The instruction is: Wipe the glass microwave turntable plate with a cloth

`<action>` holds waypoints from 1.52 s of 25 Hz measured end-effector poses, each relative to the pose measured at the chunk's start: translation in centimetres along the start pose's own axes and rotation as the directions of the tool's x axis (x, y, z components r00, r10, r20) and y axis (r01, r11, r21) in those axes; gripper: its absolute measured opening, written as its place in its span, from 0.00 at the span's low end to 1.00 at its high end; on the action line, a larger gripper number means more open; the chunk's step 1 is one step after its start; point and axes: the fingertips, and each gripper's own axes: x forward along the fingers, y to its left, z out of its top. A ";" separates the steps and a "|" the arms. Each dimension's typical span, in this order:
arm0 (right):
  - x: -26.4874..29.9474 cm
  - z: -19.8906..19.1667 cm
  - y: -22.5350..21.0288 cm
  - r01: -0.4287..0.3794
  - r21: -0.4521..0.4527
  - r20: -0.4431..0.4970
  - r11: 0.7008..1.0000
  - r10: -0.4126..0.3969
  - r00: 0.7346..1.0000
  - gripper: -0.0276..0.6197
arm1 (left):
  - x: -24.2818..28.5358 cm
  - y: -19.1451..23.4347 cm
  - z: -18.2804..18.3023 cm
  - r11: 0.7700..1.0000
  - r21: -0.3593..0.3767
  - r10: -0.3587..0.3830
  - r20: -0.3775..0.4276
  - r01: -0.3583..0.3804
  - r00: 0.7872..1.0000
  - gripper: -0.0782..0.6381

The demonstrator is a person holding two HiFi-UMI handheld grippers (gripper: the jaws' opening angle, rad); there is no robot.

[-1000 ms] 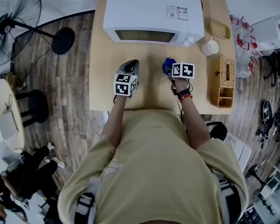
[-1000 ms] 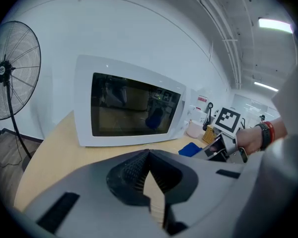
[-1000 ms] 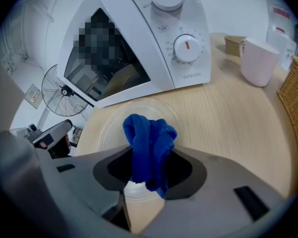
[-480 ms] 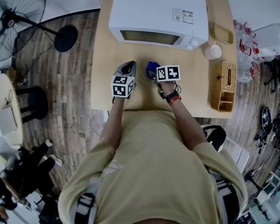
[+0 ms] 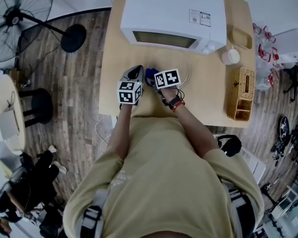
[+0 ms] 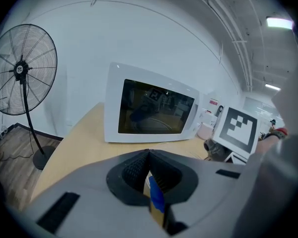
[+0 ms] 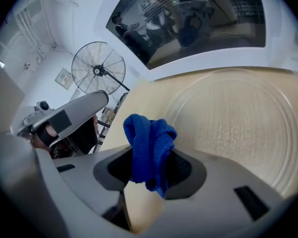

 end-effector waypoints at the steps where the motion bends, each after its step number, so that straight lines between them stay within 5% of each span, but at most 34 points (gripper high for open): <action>1: 0.3 -0.1 0.2 0.000 -0.008 -0.004 1.000 0.000 1.000 0.31 | -0.1 0.1 0.0 1.000 -0.001 0.002 0.001 -0.002 1.000 0.13; 19: 1.0 -0.5 -0.6 0.040 -0.045 -0.025 0.998 -0.041 0.999 0.31 | -0.3 0.0 -0.4 1.000 0.000 0.008 -0.006 -0.008 1.000 0.13; 38: -2.1 -1.3 -4.1 0.093 0.015 0.020 0.996 -0.094 0.995 0.31 | 0.1 -2.8 -0.9 0.998 0.039 -0.039 -0.027 0.040 0.999 0.13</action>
